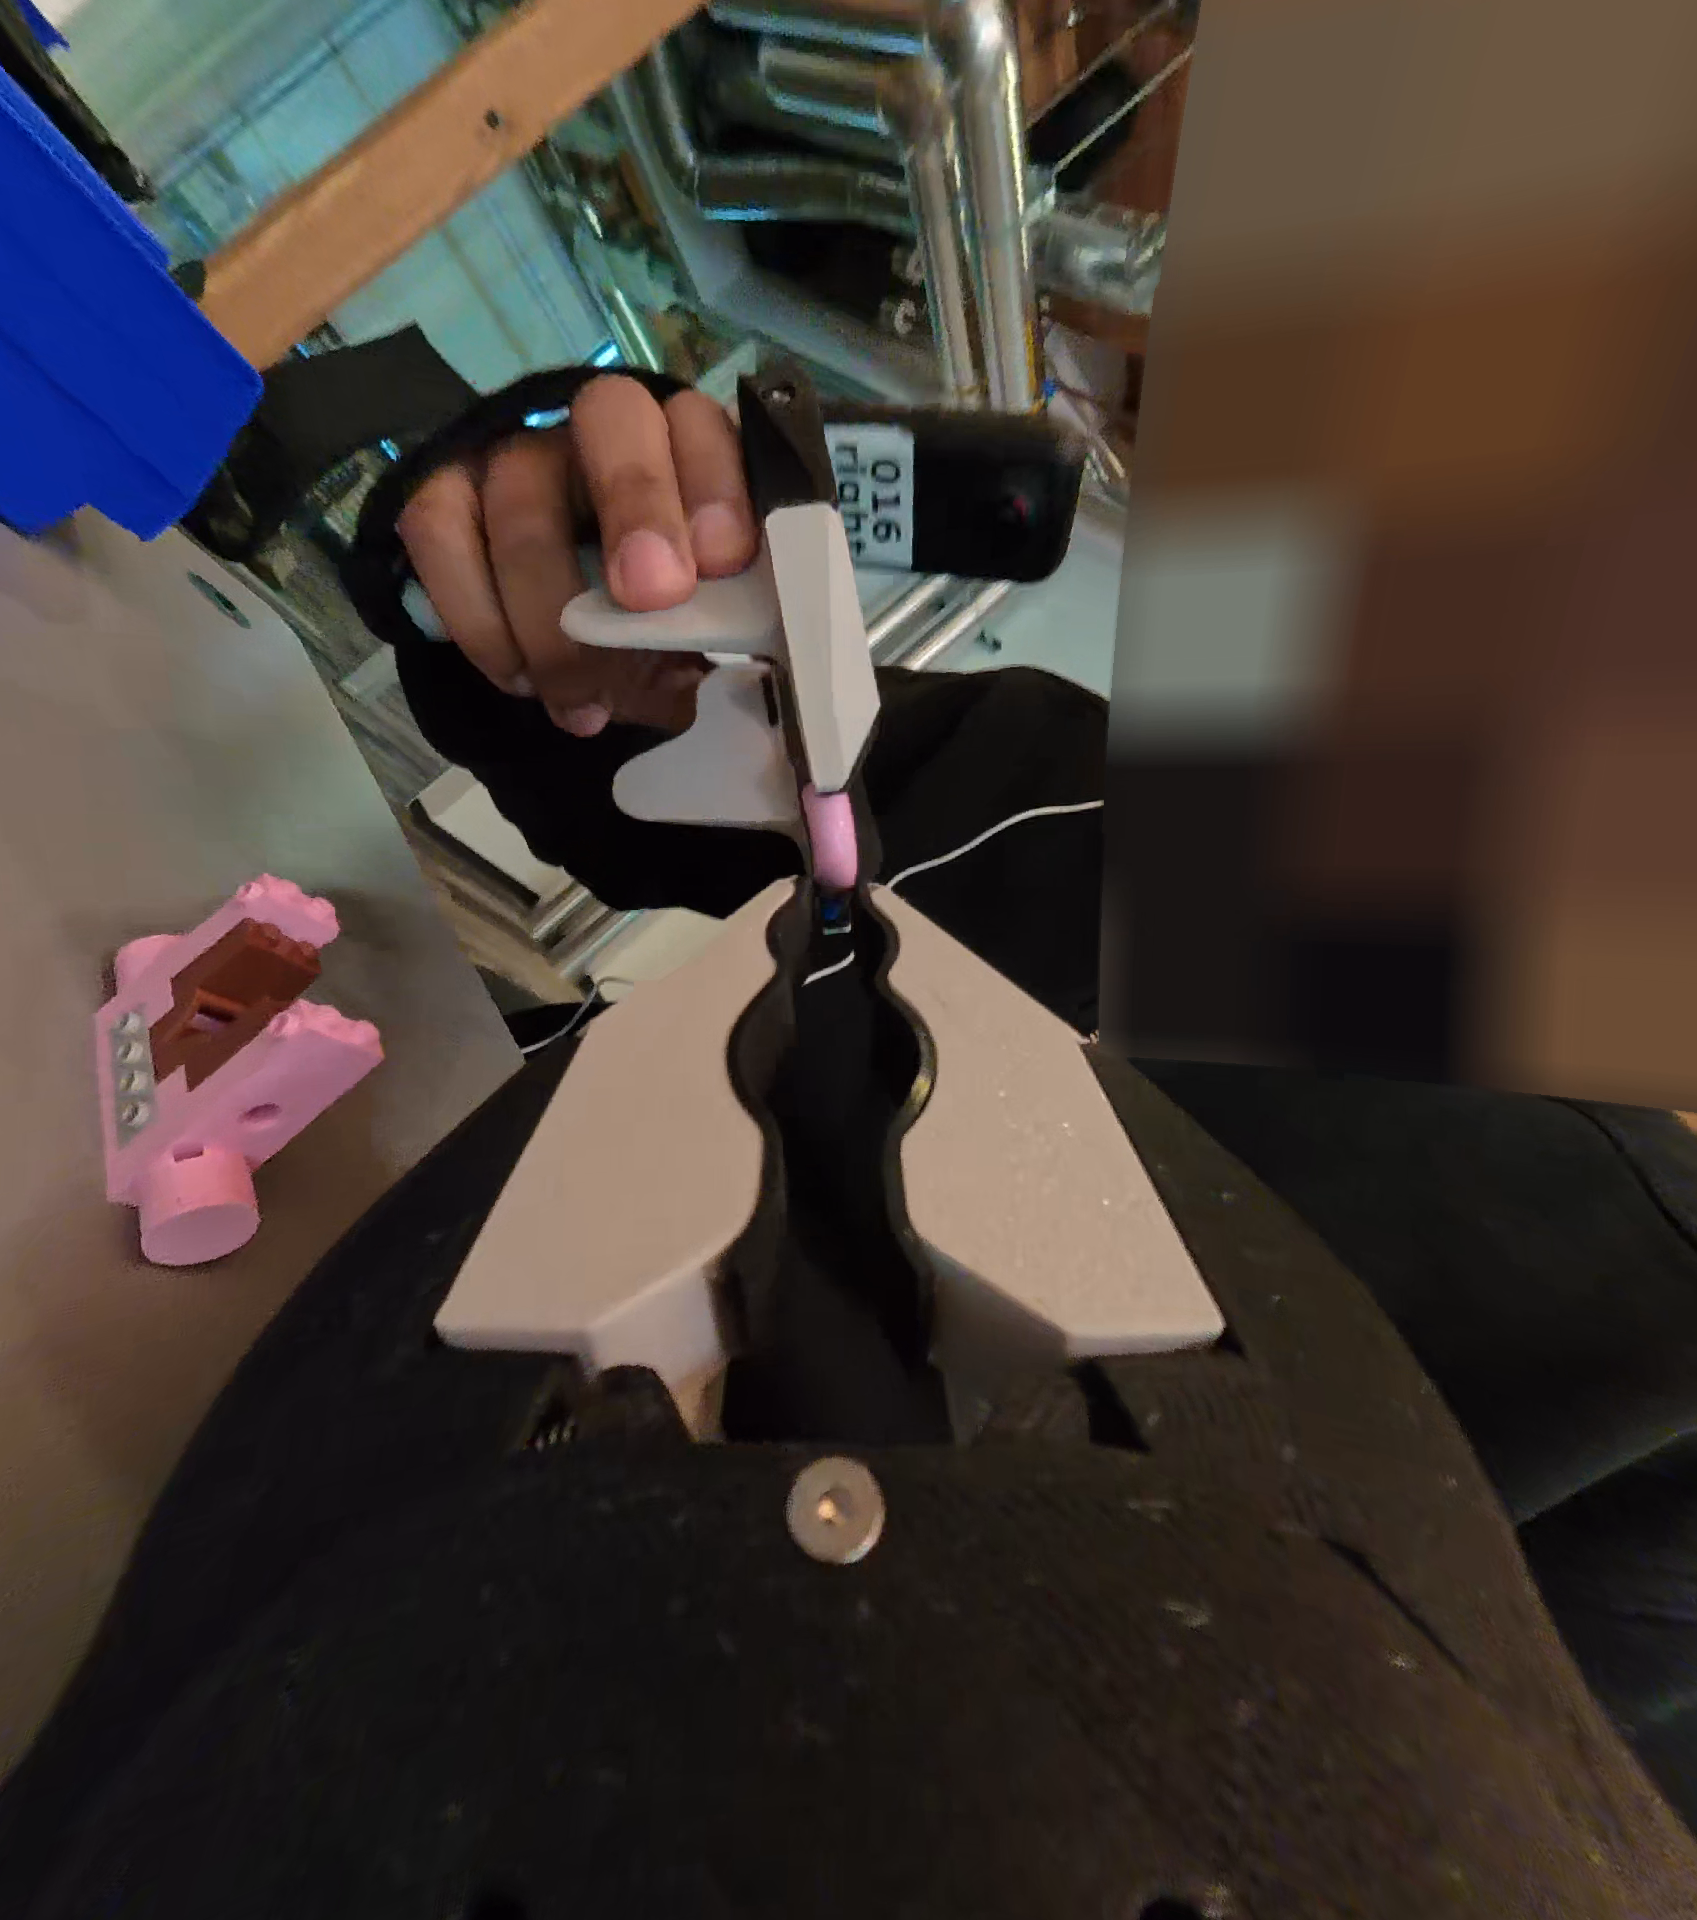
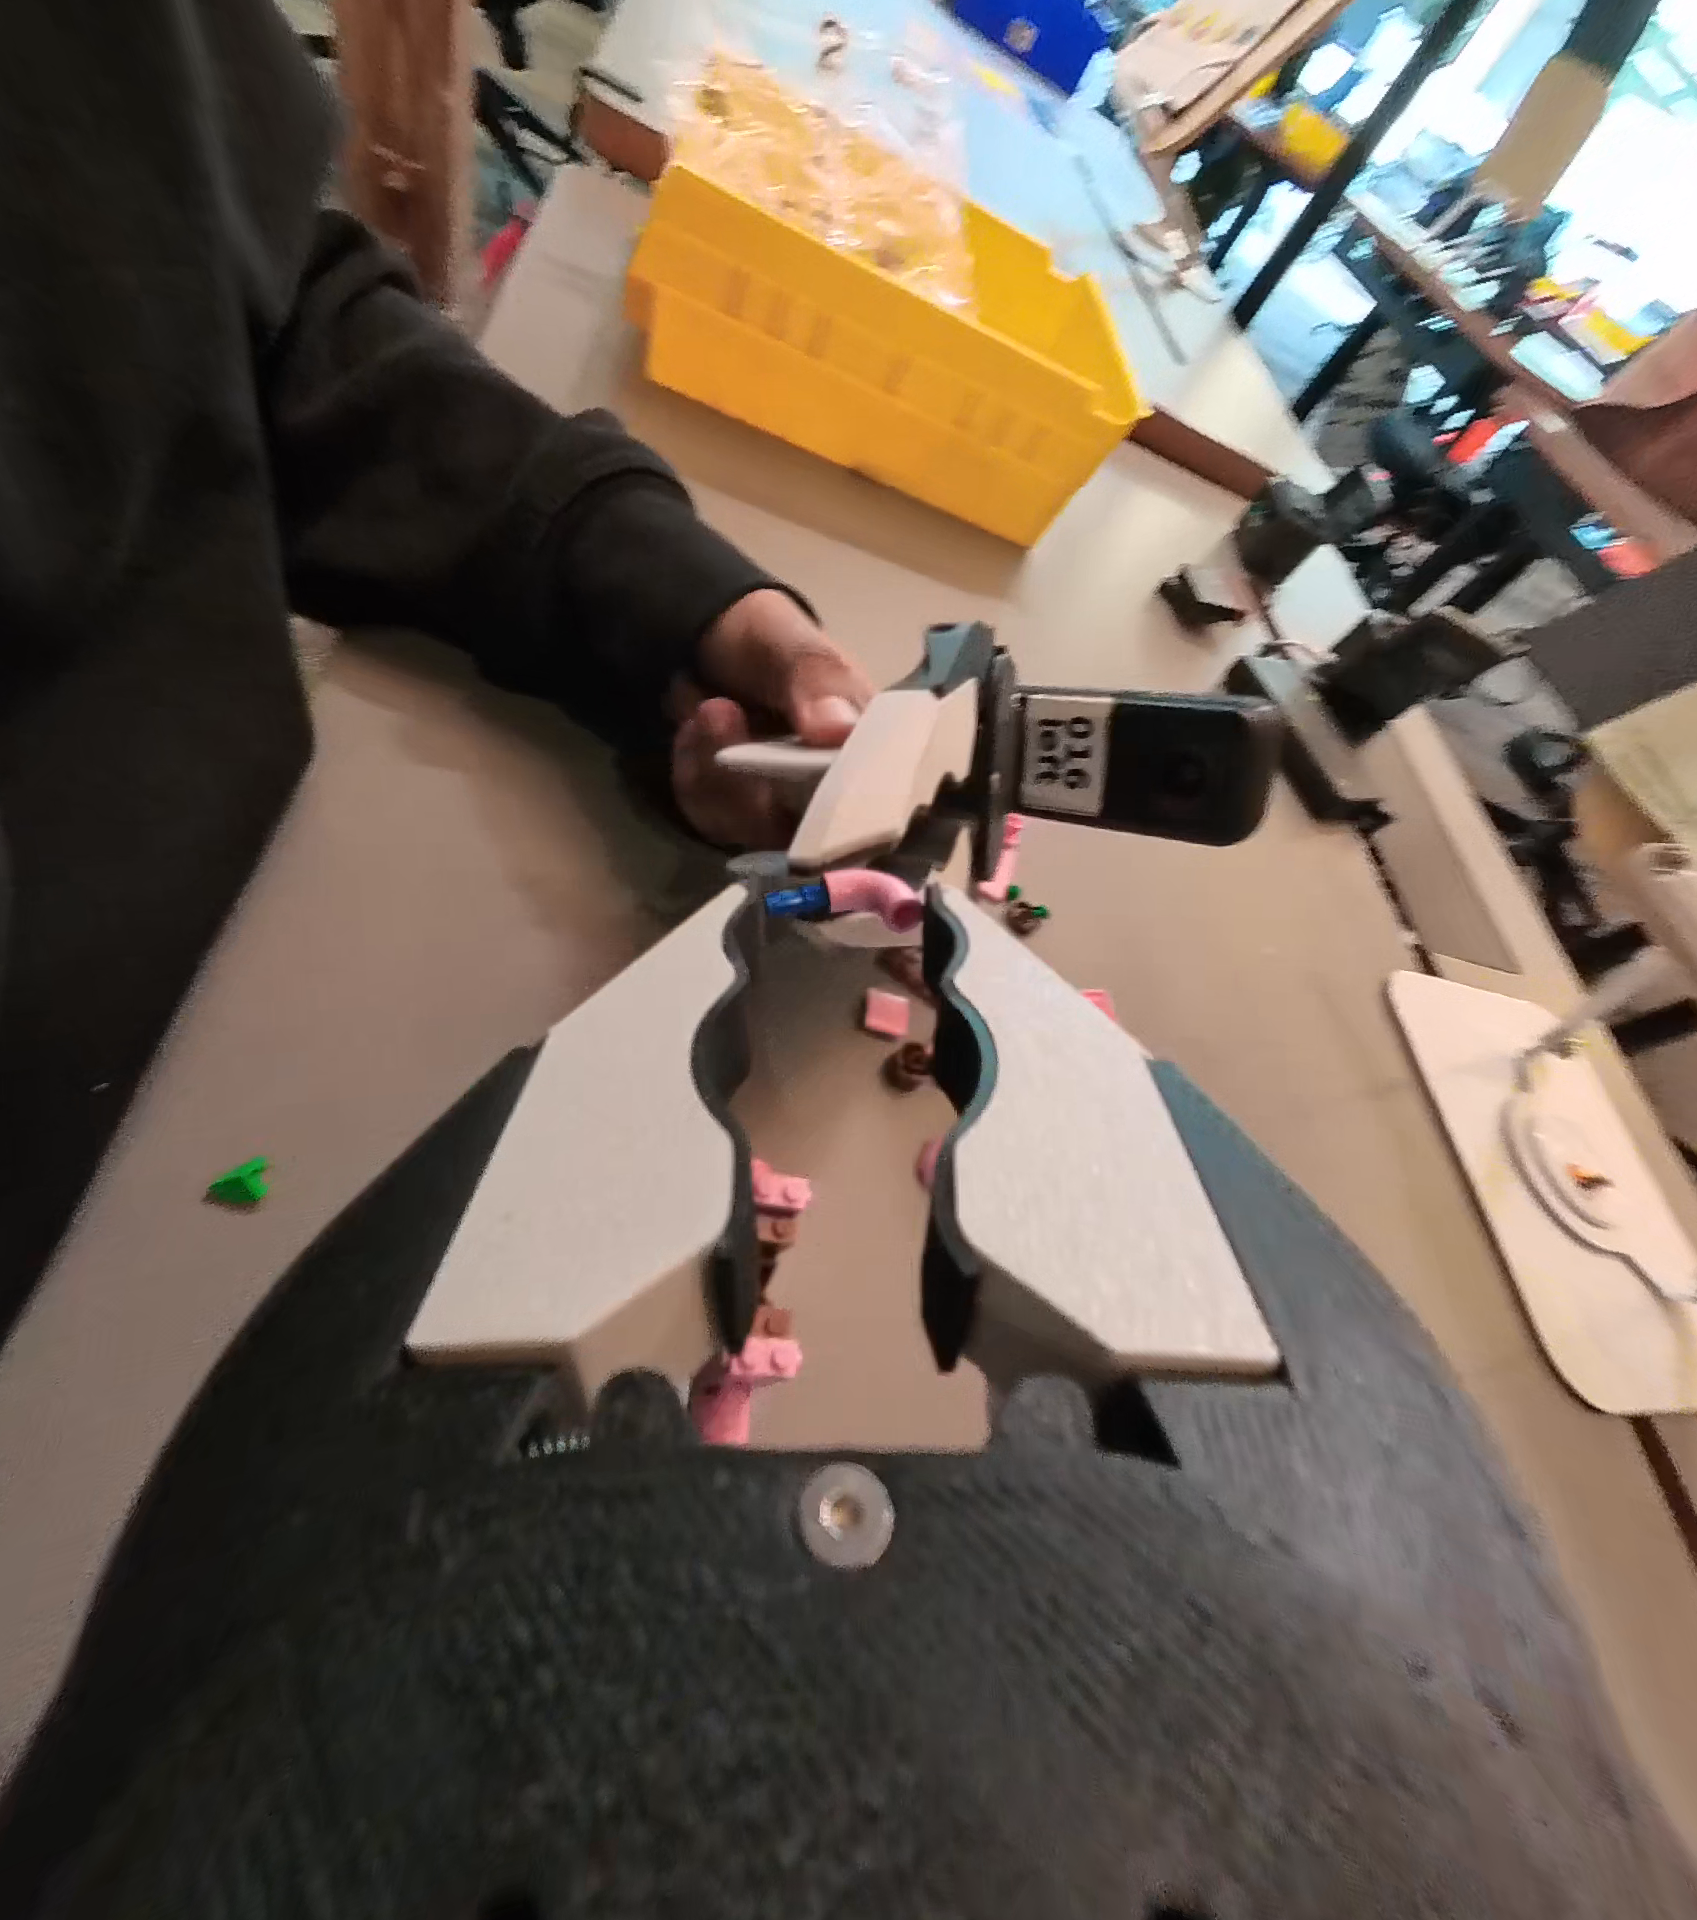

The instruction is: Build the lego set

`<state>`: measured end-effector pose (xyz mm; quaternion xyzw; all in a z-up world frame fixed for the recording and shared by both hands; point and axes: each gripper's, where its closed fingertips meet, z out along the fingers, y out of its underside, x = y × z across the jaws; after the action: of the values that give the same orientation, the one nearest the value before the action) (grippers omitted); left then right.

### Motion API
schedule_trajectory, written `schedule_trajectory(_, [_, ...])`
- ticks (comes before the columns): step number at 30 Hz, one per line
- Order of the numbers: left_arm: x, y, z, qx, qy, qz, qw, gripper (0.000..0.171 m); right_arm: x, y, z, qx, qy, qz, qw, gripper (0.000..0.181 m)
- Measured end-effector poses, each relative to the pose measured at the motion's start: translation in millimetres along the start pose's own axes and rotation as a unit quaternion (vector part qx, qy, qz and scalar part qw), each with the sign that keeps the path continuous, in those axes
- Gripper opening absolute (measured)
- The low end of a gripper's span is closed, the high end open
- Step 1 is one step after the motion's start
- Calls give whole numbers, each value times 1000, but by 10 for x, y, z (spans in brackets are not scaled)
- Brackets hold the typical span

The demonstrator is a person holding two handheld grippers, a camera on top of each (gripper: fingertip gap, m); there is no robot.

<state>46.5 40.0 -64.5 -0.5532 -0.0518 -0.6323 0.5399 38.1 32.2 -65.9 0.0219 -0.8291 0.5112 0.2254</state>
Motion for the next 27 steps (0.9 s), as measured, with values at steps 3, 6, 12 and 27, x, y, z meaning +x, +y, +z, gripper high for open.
schedule_trajectory(3, [-2,-17,-13,7,4,-5,1000,2,28,-2,4,6,36,-8,999,28])
schedule_trajectory(6, [-28,-40,-9,18,2,-10,1000,4,44,24,-14,5,49,-10,999,29])
schedule_trajectory(12, [-75,-72,-23,32,-4,-20,999,4,27,68,-18,-8,58,-9,998,29])
schedule_trajectory(27, [-104,110,81,-29,-24,-22,999,4,-188,131,3,-37,-30,-31,998,28])
